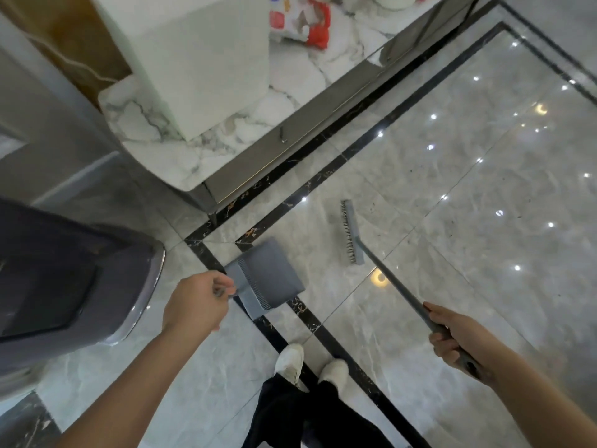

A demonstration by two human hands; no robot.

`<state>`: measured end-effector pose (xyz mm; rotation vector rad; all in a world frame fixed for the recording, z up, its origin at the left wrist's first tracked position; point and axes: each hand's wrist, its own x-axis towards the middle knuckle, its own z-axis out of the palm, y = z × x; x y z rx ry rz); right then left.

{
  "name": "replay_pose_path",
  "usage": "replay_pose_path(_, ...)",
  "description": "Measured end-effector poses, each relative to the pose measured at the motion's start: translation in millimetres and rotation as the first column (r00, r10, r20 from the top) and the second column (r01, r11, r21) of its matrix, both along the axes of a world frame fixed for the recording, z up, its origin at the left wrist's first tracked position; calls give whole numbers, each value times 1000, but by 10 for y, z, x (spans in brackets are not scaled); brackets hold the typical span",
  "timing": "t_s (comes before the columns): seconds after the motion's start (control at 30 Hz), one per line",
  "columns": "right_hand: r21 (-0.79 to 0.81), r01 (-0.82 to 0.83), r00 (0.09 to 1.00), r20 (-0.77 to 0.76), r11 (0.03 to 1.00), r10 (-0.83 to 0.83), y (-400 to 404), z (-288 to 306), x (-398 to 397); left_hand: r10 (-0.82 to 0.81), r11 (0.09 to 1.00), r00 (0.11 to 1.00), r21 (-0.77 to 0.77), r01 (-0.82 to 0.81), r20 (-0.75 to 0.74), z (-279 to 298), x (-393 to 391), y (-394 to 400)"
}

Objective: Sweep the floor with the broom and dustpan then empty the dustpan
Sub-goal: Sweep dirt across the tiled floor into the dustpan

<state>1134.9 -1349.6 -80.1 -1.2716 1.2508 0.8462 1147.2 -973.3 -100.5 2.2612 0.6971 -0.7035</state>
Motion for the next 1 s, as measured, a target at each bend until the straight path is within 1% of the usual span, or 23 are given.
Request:
replay_pose_path(0.1, 9, 105, 994, -1, 994, -105, -275, 5, -1, -68, 998, 998, 0, 68, 12, 16, 286, -325)
replay_pose_path(0.23, -28, 220, 975, -8, 975, -221, -671, -51, 1, -131, 991, 990, -5, 131, 48, 51, 649, -773)
replay_pose_path(0.4, -39, 405, 913, -31, 913, -406, -1187, -90, 133, -241, 969, 969, 65, 238, 60, 33, 1144, -1363)
replay_pose_path(0.53, -82, 497, 866, -6, 864, -499, -1618, -153, 261, -289, 957, 954, 59, 285, 83, 8, 1556, -1792)
replay_pose_path(0.63, -102, 524, 851, 6, 846, -526, -1910, -197, 407, -330, 940, 943, 113, 323, 50, 25, 1884, -2084)
replay_pose_path(0.77, -98, 552, 829, -37, 828, -558, -2169, -283, 672, -337, 935, 940, 136, 327, 54, 46, 2241, -2321)
replay_pose_path(1.0, 16, 575, 815, -100, 818, -571, -2127, -365, 1269, -386, 911, 923, 158, 380, 4, -17, 2815, -2482)
